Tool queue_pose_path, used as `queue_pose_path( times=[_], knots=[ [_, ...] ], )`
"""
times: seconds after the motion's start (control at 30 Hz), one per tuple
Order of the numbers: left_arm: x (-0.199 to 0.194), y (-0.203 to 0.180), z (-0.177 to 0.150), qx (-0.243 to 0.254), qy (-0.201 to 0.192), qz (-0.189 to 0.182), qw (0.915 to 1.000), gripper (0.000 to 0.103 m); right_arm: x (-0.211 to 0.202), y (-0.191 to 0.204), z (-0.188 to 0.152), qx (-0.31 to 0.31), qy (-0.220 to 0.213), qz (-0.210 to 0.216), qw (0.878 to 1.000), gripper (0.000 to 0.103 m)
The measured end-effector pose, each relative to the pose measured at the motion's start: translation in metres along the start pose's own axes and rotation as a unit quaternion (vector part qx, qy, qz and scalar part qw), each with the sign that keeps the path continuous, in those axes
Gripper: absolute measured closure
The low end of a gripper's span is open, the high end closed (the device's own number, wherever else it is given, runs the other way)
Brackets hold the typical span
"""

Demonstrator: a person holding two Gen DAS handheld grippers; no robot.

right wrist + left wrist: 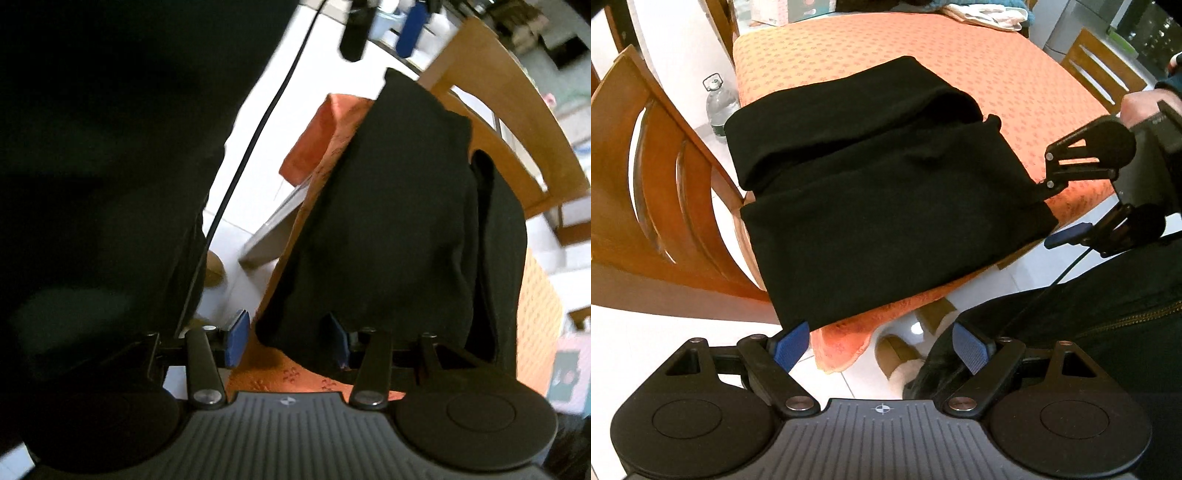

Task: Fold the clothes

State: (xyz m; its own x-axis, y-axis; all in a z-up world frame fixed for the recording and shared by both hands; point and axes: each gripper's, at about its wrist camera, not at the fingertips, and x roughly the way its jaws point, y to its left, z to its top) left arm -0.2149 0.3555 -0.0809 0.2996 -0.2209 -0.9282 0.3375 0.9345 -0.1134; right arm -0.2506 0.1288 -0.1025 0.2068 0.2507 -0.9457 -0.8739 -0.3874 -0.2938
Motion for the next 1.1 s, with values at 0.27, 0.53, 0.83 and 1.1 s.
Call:
queue_pose_path(
  times=[0.27,0.53,0.83,1.1],
  knots=[
    [0.001,0.001,0.002,0.000,-0.008,0.009,0.9999,0.017,-0.006,-0.004,-0.006,0.007,-0.011,-0.014,1.000,0.087],
    [0.016,-0.009,0.014,0.040,-0.022,0.022,0.9987,0.017,-0.047,-0.052,-0.015,0.108,-0.044,0.014,0.993,0.090],
    [0.040,-0.034,0.018,0.085,-0.039,0.028,0.9952,0.017,-0.087,-0.104,-0.037,0.210,-0.075,0.029,0.974,0.091],
    [0.030,-0.027,0.019,0.101,-0.056,0.062,0.9914,0.060,-0.105,-0.116,-0.045,0.250,-0.085,0.034,0.964,0.091]
  ],
)
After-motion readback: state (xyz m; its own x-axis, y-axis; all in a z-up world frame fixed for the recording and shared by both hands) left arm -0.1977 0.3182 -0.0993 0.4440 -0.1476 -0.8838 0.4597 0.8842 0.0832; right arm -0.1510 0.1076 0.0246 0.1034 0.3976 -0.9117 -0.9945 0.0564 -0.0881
